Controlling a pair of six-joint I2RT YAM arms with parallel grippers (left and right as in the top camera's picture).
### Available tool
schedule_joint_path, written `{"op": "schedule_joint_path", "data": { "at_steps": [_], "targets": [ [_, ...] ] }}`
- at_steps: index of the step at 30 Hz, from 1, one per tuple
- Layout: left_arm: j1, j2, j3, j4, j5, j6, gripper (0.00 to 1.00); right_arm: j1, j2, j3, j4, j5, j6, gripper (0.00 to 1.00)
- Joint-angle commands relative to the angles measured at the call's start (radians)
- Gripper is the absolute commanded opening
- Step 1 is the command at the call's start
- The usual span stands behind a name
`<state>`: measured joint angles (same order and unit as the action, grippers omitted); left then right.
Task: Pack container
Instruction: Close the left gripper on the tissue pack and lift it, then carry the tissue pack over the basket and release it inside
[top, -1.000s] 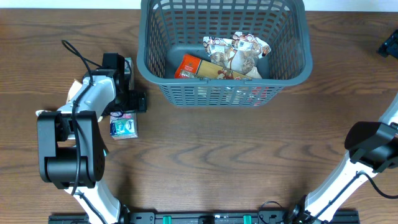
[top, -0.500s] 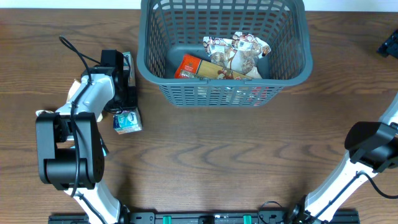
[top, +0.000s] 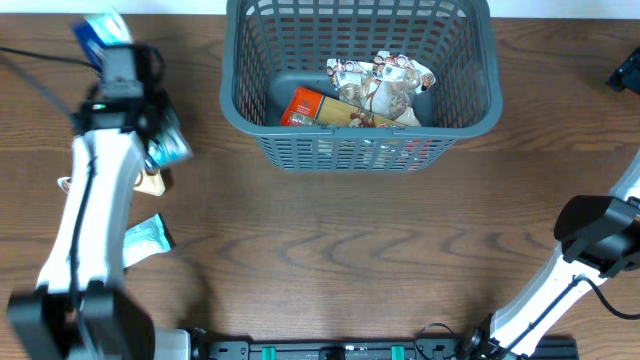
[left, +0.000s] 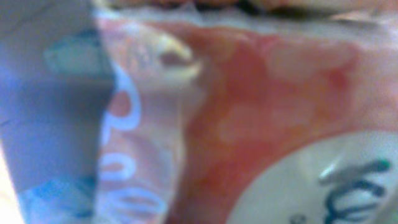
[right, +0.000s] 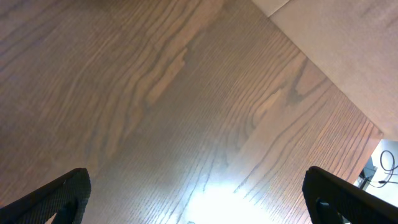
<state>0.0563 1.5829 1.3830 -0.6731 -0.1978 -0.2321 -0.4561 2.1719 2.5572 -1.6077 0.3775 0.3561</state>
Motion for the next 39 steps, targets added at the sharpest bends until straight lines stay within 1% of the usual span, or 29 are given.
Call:
{"op": "schedule_joint_path", "data": {
  "at_steps": [1, 7, 12, 17, 23, 26, 32, 39],
  "targets": [
    [-0.013, -0.103, 0.114, -0.002, -0.034, -0.012, 0.06, -0.002, -0.010, -0.001, -0.001, 0.010, 0.014, 0.99],
    [-0.097, -0.171, 0.266, -0.005, 0.053, 0.048, 0.06, -0.002, -0.010, -0.001, -0.001, 0.010, 0.014, 0.99],
    [-0.203, -0.175, 0.373, 0.005, 0.280, 0.142, 0.06, -0.002, -0.010, -0.001, -0.001, 0.010, 0.014, 0.99],
    [-0.304, -0.168, 0.391, 0.063, 0.565, 0.188, 0.06, -0.002, -0.010, -0.001, -0.001, 0.010, 0.014, 0.99],
    [-0.372, -0.101, 0.391, 0.077, 0.747, 0.206, 0.06, -0.002, -0.010, -0.001, -0.001, 0.010, 0.014, 0.99],
    [-0.386, -0.037, 0.391, 0.104, 0.792, 0.206, 0.06, -0.002, -0.010, -0.001, -0.001, 0.010, 0.014, 0.99],
    [-0.396, 0.116, 0.391, 0.200, 0.792, 0.205, 0.06, -0.002, -0.010, -0.001, -0.001, 0.010, 0.014, 0.99],
    [-0.396, 0.261, 0.391, 0.173, 0.792, 0.202, 0.06, -0.002, -0.010, -0.001, -0.001, 0.010, 0.014, 0.99]
  ]
}}
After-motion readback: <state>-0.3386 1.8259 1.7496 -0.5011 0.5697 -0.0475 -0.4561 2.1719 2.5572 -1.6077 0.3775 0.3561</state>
